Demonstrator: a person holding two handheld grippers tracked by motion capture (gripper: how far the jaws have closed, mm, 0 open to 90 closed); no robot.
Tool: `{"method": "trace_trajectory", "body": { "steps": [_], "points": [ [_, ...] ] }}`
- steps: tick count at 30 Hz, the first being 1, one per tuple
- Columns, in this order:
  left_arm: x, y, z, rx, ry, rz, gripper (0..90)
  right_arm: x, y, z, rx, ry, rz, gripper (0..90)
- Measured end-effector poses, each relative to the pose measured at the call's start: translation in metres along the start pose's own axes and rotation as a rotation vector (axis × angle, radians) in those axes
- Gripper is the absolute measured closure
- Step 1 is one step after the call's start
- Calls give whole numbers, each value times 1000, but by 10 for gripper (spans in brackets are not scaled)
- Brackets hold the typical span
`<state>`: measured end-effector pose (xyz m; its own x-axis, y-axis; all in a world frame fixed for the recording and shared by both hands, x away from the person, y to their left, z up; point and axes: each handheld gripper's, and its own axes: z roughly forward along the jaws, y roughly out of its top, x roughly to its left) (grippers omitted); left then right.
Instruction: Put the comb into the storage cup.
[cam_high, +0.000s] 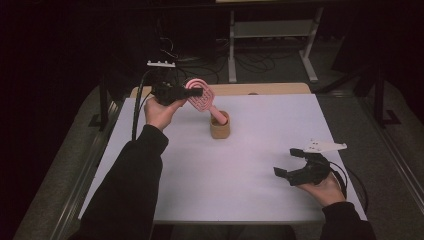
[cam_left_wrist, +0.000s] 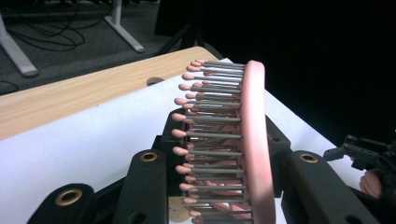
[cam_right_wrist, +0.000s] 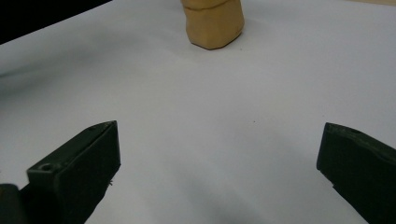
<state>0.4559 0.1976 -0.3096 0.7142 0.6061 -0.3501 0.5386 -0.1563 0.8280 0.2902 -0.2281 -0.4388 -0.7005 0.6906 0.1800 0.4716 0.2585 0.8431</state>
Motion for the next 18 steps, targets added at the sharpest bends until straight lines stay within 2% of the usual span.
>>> {"method": "trace_trajectory", "body": {
  "steps": [18],
  "points": [
    [0,-2,15,18,13,-1,627,-1,0,-4,-19,-4,2,0]
  ]
}}
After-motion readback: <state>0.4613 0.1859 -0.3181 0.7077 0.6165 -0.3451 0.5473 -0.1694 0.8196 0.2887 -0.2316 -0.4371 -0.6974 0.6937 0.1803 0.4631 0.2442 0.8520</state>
